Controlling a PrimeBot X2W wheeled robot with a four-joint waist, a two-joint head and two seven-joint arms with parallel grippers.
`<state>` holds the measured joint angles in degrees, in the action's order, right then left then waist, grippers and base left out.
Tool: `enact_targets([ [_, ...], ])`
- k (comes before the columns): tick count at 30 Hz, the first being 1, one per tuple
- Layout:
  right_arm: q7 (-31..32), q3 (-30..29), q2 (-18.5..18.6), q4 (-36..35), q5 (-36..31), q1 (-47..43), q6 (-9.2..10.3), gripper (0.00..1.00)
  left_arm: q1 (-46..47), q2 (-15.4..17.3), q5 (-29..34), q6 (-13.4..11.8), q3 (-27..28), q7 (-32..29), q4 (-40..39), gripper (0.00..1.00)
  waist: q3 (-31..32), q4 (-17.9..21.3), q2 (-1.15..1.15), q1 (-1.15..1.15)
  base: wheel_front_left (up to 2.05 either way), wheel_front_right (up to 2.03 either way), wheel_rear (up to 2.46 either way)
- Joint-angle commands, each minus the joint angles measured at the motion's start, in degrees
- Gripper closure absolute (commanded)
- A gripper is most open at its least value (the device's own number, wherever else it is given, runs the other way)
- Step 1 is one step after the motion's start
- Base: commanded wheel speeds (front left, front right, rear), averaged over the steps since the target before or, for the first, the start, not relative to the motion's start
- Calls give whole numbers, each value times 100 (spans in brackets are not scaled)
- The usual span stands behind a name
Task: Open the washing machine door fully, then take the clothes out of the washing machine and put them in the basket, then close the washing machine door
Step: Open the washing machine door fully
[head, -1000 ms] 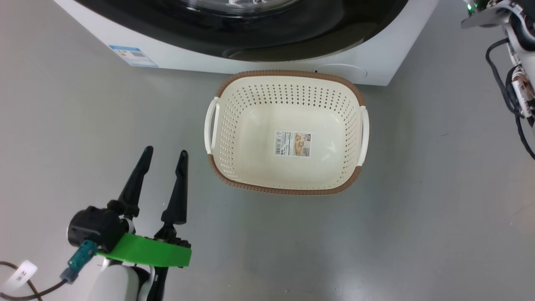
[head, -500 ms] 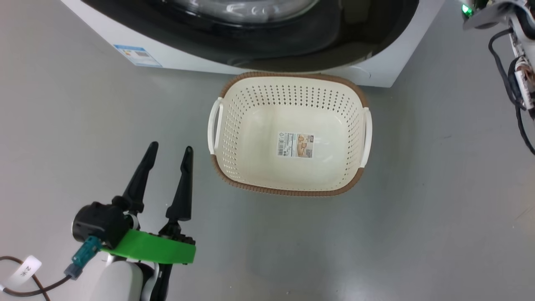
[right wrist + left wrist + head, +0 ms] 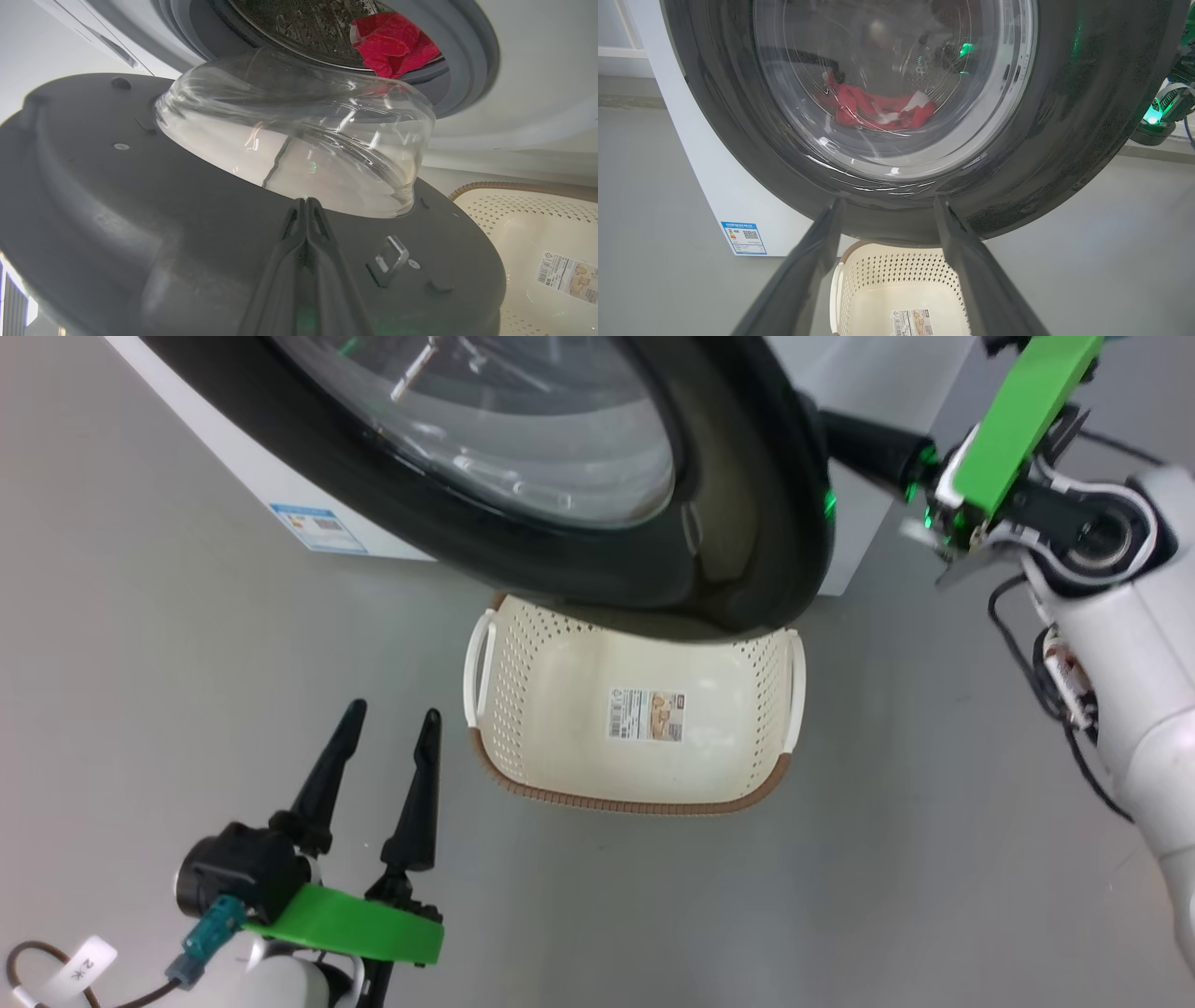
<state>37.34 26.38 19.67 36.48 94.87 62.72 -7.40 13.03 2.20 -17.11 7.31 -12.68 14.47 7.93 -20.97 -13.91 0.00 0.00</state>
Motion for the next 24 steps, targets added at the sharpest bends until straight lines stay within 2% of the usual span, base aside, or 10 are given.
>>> enact_targets([
  [1,76,57,-112,-319,-93,-287,-9,100,-90,129,62,18,153,52,-88,0,201,29,0,0,0,0,0],
  [18,325,201,-274,-1625,-149,-1735,-9,100,-616,96,146,18,222,52,-65,0,872,-136,0,0,0,0,0],
  [24,451,264,-390,-1988,-186,-2139,-9,100,-776,83,173,18,245,52,-54,0,1059,-362,0,0,0,0,0],
])
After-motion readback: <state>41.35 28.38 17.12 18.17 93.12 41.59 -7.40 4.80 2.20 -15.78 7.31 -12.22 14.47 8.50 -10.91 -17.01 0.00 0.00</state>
